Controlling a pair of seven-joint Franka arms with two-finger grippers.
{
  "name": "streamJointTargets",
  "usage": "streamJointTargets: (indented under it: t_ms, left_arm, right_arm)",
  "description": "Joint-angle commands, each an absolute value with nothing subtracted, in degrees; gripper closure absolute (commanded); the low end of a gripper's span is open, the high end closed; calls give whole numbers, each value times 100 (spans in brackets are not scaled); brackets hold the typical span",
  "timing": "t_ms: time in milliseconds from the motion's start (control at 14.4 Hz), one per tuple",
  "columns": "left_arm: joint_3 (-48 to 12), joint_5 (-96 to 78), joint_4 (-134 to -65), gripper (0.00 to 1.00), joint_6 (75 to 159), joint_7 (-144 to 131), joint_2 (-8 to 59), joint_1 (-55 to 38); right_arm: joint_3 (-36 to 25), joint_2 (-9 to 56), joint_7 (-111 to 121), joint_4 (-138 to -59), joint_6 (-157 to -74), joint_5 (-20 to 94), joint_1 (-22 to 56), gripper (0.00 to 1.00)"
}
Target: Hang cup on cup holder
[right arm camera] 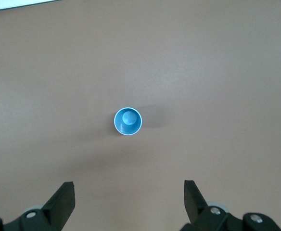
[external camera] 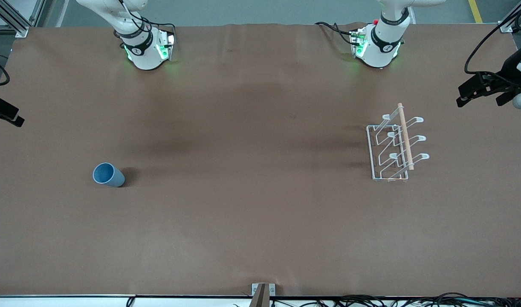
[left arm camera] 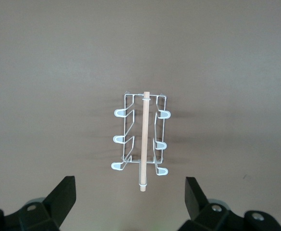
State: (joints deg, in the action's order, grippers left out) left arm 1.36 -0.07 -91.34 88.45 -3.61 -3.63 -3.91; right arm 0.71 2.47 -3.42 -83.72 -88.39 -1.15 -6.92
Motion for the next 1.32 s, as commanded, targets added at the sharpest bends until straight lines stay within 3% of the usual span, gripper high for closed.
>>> streamJointTargets:
  t_ms: [0,278,624,1041,1249]
  left_arm:
    - [141,9,-9105,0,8780,-413,-404,-404]
    - [141,9,-9114,0,8780,-422,-396,-404]
    - [132,0,-9114,0,8833,-431,-334,-439]
    - [53,-9,-9132,0,8842,-431,-308,-431]
    - [53,-18,-9132,0,8850,-431,-273,-431]
  right_arm:
    - [62,211,-299,-8429,-8789,-158,-686,0]
    - [70,368,-80,-8647,-8823,-150,-703,0]
    - [70,650,184,-9842,-10298,-132,-712,0]
    - [70,1589,544,-10203,-11450,-132,-843,0]
    - [70,1766,931,-10930,-12555,-123,-870,0]
